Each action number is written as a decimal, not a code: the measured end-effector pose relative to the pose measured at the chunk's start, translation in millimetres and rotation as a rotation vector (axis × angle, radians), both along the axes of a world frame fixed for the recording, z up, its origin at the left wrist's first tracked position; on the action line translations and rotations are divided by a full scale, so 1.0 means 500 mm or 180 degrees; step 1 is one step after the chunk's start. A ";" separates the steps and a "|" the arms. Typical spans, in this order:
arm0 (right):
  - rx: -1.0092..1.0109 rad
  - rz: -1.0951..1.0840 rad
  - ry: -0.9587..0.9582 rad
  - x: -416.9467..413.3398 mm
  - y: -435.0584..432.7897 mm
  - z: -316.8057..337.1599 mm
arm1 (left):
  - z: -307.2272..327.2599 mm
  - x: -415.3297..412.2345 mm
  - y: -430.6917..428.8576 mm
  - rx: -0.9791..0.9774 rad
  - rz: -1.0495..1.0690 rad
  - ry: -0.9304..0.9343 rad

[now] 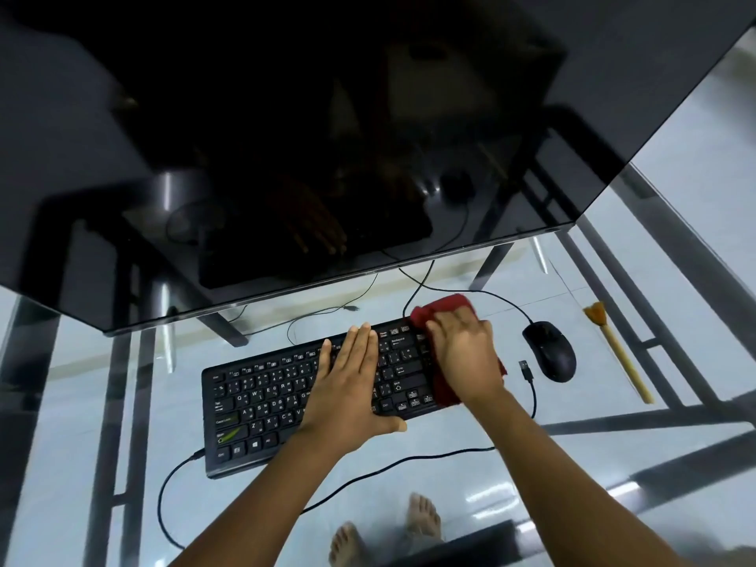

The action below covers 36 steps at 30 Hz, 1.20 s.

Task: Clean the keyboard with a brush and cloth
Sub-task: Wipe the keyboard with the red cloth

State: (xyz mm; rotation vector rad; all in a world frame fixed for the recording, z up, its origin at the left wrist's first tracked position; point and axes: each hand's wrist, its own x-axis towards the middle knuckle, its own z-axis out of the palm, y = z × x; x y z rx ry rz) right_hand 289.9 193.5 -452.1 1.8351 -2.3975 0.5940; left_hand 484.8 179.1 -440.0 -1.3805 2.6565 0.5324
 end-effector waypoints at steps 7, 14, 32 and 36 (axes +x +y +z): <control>-0.0213 0.0776 0.0076 0.043 0.031 -0.020 | 0.004 0.008 -0.004 -0.0012 -0.0081 -0.0005; 0.0108 0.0307 -0.0258 0.054 0.055 -0.011 | 0.009 0.055 -0.019 0.0103 0.0240 -0.0095; 0.0079 -0.0412 -0.0735 0.028 0.025 -0.009 | 0.004 0.064 -0.021 0.0111 0.0073 -0.0073; 0.0350 0.0883 -0.0466 0.115 0.052 -0.007 | 0.004 0.062 -0.022 0.0150 0.0078 -0.0043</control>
